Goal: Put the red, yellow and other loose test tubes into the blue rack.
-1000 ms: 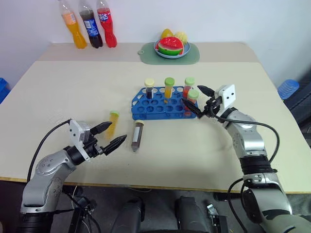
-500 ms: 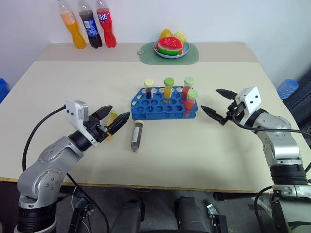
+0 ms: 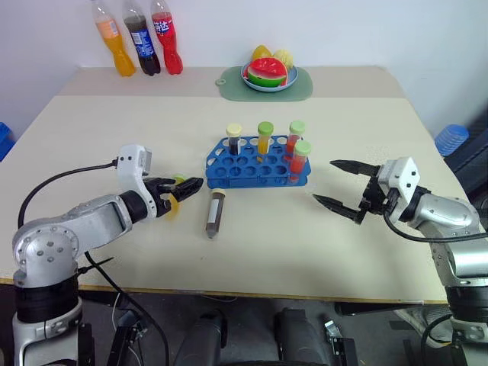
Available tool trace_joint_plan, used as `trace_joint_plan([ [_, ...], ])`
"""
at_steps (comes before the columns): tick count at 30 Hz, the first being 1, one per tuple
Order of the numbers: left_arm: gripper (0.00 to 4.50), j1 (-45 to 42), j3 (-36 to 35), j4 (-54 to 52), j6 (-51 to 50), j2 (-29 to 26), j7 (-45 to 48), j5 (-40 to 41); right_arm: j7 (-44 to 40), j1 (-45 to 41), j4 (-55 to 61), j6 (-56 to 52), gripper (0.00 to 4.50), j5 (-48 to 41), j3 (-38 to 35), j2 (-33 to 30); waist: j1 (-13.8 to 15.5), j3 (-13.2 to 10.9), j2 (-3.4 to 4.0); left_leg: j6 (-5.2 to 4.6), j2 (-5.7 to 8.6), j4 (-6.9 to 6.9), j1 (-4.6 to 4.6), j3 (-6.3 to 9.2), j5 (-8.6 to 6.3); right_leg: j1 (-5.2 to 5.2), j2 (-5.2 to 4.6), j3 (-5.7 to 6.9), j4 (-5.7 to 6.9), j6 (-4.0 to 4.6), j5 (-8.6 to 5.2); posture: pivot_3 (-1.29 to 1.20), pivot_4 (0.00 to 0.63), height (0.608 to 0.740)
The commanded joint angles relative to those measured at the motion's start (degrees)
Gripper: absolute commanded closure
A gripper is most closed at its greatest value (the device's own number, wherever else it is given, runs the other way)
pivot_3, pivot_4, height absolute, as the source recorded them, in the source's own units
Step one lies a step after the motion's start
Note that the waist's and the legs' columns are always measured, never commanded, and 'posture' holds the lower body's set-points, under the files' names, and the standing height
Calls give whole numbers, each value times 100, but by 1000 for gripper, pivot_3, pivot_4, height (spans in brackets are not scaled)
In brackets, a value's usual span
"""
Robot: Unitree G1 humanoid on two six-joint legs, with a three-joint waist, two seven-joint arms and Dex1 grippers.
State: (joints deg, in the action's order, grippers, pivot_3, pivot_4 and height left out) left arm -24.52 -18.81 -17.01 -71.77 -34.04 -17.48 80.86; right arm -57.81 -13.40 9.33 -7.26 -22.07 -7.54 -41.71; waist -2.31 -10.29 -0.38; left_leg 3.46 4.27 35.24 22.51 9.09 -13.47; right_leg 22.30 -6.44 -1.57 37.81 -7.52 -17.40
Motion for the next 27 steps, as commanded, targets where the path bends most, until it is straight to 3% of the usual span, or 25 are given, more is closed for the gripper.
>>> trace_joint_plan([
  [1, 0, -545, -135, 721, -65, -237, -1095, 601, -328, 44, 509, 94, 82, -150, 208, -63, -1, -2, -4, 0, 1, 0, 0, 1, 0, 1, 1, 0, 2, 0, 0, 0, 150, 740],
  [6, 0, -1295, 217, 1759, -325, -701, -2201, 1380, -836, 13, 507, 290, 82, -72, 441, -240, 30, -9, -19, 1, 6, 0, 1, 6, 0, 3, -3, -1, 0, -1, 0, 0, 150, 740],
  [11, 0, -1998, 664, 2586, -616, -1020, -2663, 1591, -1008, -166, 386, 97, 82, -310, 441, -228, 43, -10, -24, 1, 12, 3, 2, 7, 0, 5, -4, -2, 4, -2, 0, 0, 150, 740],
  [19, 0, -2778, 1133, 3652, -1295, -939, -2307, 822, -919, -236, 519, -300, 82, -675, 393, -64, 27, -11, -26, 5, 16, 2, 5, 0, 2, 12, -3, -3, 8, -2, 0, 0, 150, 740],
  [27, 0, -3590, 1217, 4391, -1978, -483, -1662, -434, -683, -268, 723, -979, 82, -982, 357, -82, 16, -11, -27, 25, 20, 3, 12, -2, 14, 17, -3, -2, 9, -2, 0, 0, 150, 740],
])
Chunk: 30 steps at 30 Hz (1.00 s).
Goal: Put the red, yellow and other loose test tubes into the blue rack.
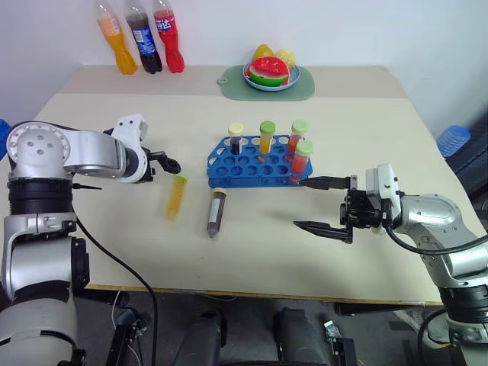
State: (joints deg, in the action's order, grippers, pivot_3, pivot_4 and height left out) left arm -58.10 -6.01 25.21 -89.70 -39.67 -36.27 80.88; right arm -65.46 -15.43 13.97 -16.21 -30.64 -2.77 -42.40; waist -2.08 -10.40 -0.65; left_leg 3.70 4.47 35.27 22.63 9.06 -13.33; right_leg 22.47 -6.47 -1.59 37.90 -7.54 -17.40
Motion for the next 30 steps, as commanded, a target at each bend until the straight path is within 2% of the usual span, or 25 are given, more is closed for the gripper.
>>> trace_joint_plan([
  [1, 0, -306, -40, 268, -238, 147, 305, -560, 101, -48, 270, -83, 82, -107, -110, -2, -10, 0, 0, 0, 0, 0, 0, 0, 0, 1, 0, 0, 0, 0, 0, 0, 150, 740],
  [9, 0, -723, 121, 1040, -280, 441, 313, -900, 337, 111, 432, -35, 82, 21, -88, 61, -34, -1, -3, 4, -1, 3, 12, 0, 2, 14, 0, 0, 6, -1, 0, 0, 150, 740],
  [12, 0, -816, -18, 1205, -280, 520, 218, -926, 434, 209, 500, -16, 82, 46, -116, 61, -29, -1, -3, 5, -1, 6, 16, 1, 3, 19, -1, 0, 9, -1, 0, 0, 150, 740],
  [26, 0, -692, -174, 1493, -280, 892, 82, -1442, 740, 427, 676, -16, 82, 82, -95, 143, -16, 0, -6, 6, 5, 65, 76, 7, 3, 56, -1, 1, 25, -13, 7, 0, 150, 740],
  [27, 529, -681, -169, 1495, -280, 906, 92, -1483, 753, 445, 685, -11, 0, 88, -94, 145, -19, 0, -6, 6, 6, 68, 80, 6, 3, 59, -2, 0, 25, -15, 8, 0, 150, 740],
  [29, 1250, -650, -109, 1506, -280, 925, 129, -1507, 782, 482, 695, -5, 0, 101, -97, 144, -30, 0, -6, 6, 11, 70, 81, 5, 3, 60, -6, 0, 25, -17, 9, 0, 150, 740],
  [30, 1849, -634, -91, 1507, -280, 934, 142, -1508, 792, 491, 698, -10, 0, 102, -99, 143, -34, 0, -6, 6, 11, 70, 81, 5, 3, 60, -6, 0, 25, -17, 9, 0, 150, 740],
])
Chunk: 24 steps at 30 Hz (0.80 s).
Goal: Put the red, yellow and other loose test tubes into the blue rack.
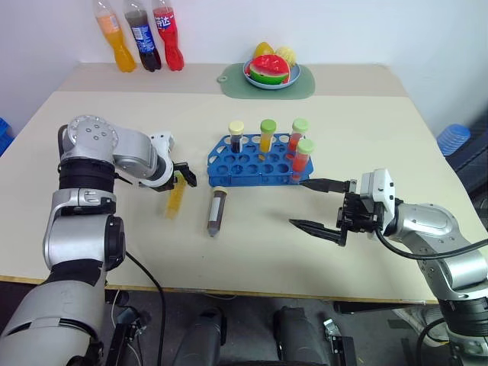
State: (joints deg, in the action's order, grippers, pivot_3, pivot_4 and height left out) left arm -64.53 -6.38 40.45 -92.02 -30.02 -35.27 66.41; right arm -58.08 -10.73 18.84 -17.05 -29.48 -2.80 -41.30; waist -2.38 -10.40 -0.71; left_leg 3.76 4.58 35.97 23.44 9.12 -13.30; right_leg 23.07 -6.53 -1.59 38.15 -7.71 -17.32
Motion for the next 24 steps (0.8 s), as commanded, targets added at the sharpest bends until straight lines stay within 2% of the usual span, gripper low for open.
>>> trace_joint_plan([
  [1, 2294, 26, -34, -8, -48, -29, 58, -18, 75, 31, 202, 70, 0, 13, -93, 22, -5, 0, 0, 0, 0, 0, 0, 0, 0, 0, 0, 0, 1, 0, 0, 0, 150, 740],
  [3, 3342, 45, -38, -5, -48, -26, 56, 29, 92, 38, 168, 96, 0, 68, -81, 2, 0, 1, 0, 0, 0, 0, 0, 0, 0, 1, 0, 0, 2, 0, 0, 0, 150, 740],
  [4, 3693, 66, -40, -18, -48, -43, 59, 76, 89, 42, 147, 101, 0, 83, -79, -7, -1, 1, -1, 0, 0, 1, 0, 0, 0, 1, 0, 0, 2, 0, 0, 0, 150, 740],
  [6, 3736, 175, -56, -104, -48, -150, 96, 319, 95, 22, 72, 110, 0, 150, -77, -22, -6, 1, 0, 0, 1, 2, 0, -1, 0, 1, -2, 0, 2, 0, 0, 0, 150, 740],
  [8, 3736, 382, 48, -431, -48, -356, 329, 935, 77, -5, 10, 132, 0, 202, -81, -33, -21, 1, 0, 0, 1, 2, 0, 0, 0, 3, -2, -1, 5, 0, 0, 0, 150, 740],
  [11, 3736, 1055, 196, -1890, -48, -838, 1022, 1756, 67, -59, -56, 184, 0, 256, -114, -36, -28, 1, 0, 0, -5, 0, 0, 5, 0, 9, -1, -8, 9, 0, 0, 0, 150, 740],
  [13, 3736, 1496, -75, -2803, -32, -994, 1415, 2011, 48, -72, -97, 205, 0, 262, -140, -49, -15, 1, 0, 0, -19, 0, 1, 4, 0, 16, -1, -22, 12, 0, 0, 0, 150, 740],
  [16, 3736, 2410, -527, -5058, 1504, -881, 2949, 1236, 57, -56, -144, 241, 0, 290, -173, -50, 25, 2, 1, 0, -20, 3, 1, 2, 0, 13, -4, -26, 10, 1, 1, 0, 150, 740],
  [18, 3736, 2817, -443, -5796, 2412, -774, 3961, 694, 96, -69, -161, 258, 0, 309, -199, -25, 69, 3, 0, 0, -20, 3, 1, -10, 0, 7, -6, -26, 3, 2, 2, 0, 150, 740],
  [20, 3736, 3168, -279, -6178, 3495, -535, 5056, 38, 152, -82, -161, 284, 0, 347, -223, 0, 144, 8, 9, 0, -20, 1, 0, -34, 0, 6, -6, -26, -4, 3, 2, 0, 150, 740],
  [22, 3736, 3332, 63, -6251, 4163, -512, 5637, -697, 201, -74, -165, 310, 0, 383, -242, 2, 153, 8, 8, -2, -19, 2, -1, -44, -1, 4, -6, -27, -6, 3, 2, 0, 150, 740],
  [24, 3736, 3305, 601, -5885, 5197, -263, 6178, -1685, 287, 3, -101, 303, 0, 379, -332, -21, 166, 9, 8, -7, -14, 1, -3, -53, -4, 3, -4, -31, -7, 3, 2, 0, 150, 740],
])
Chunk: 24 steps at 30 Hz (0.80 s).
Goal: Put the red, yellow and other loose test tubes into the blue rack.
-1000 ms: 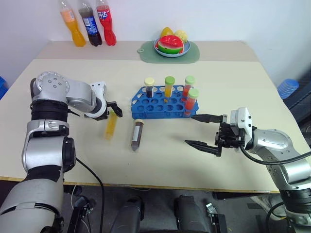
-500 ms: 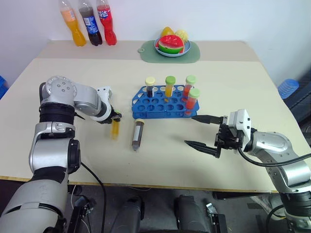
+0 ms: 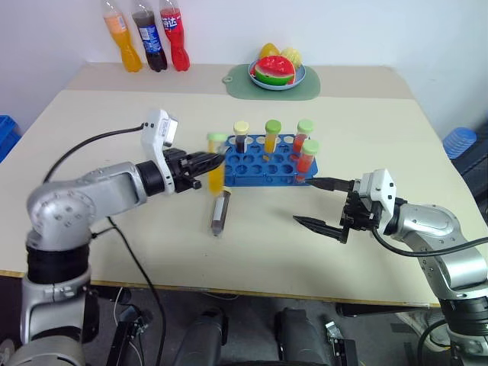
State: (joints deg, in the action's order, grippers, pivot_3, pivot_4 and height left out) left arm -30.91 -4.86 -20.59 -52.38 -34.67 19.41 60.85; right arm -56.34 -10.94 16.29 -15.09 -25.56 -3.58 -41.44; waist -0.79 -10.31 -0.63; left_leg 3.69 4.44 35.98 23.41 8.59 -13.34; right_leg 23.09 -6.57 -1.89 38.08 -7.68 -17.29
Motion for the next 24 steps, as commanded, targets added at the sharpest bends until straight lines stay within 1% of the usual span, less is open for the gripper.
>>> trace_joint_plan([
  [1, 3736, -106, 606, 468, 1709, 403, 869, -1507, 158, 64, 190, 103, 0, -15, -296, -12, 14, 1, 1, -1, 2, 1, -1, -3, -1, -1, 0, -1, -2, 0, 0, 0, 150, 740],
  [4, 3736, -416, 1035, 1554, 3150, 1047, 1245, -2640, 341, 277, 403, 98, 0, 22, -424, -14, 50, 0, -6, -29, 4, 9, -2, -7, -16, -12, -1, -3, -12, -5, 3, 0, 150, 740],
  [6, 3736, -630, 1049, 2290, 4069, 1527, 1260, -3161, 477, 448, 578, 50, 0, 15, -530, -14, 37, -1, -7, -40, 6, 12, 1, -8, -23, -14, -3, -3, -21, -13, 7, 0, 150, 740],
  [8, 3736, -813, 985, 2930, 4807, 1948, 1442, -3396, 615, 635, 745, 12, 0, 9, -648, -17, 19, -2, -9, -39, 8, 13, 2, -13, -22, -15, -6, -3, -28, -16, 8, 0, 150, 740],
  [11, 3736, -1001, 656, 3783, 5698, 2602, 1720, -3317, 823, 929, 1032, -65, 0, -11, -809, 4, 11, -2, -10, -43, 8, 15, 2, -18, -25, -18, -8, -3, -33, -22, 11, 0, 150, 740],
  [13, 3736, -1080, 464, 4216, 5933, 2875, 2112, -3116, 936, 1097, 1198, -105, 0, -10, -894, 16, -5, -2, -10, -56, 9, 18, 1, -19, -32, -19, -8, -3, -33, -24, 13, 0, 150, 740],
  [15, 3736, -1215, 329, 4552, 5828, 2991, 2458, -2949, 1065, 1238, 1341, -136, 0, 20, -946, 26, -13, -2, -10, -60, 8, 20, -1, -20, -34, -19, -6, -3, -30, -25, 13, 0, 150, 740],
  [19, 3736, -1609, 229, 5356, 6102, 3086, 2835, -3179, 1344, 1405, 1528, -178, 0, 48, -984, 118, -7, -3, -11, -62, 11, 29, -2, -20, -35, -22, -6, -3, -21, -27, 14, 0, 150, 740],
  [24, 3736, -2107, 73, 6318, 6271, 3187, 3300, -3258, 1743, 1514, 1676, -156, 0, 235, -773, 410, -2, -1, -16, -62, 15, 29, -3, -18, -35, -24, -7, -3, -21, -30, 14, 0, 150, 740],
])
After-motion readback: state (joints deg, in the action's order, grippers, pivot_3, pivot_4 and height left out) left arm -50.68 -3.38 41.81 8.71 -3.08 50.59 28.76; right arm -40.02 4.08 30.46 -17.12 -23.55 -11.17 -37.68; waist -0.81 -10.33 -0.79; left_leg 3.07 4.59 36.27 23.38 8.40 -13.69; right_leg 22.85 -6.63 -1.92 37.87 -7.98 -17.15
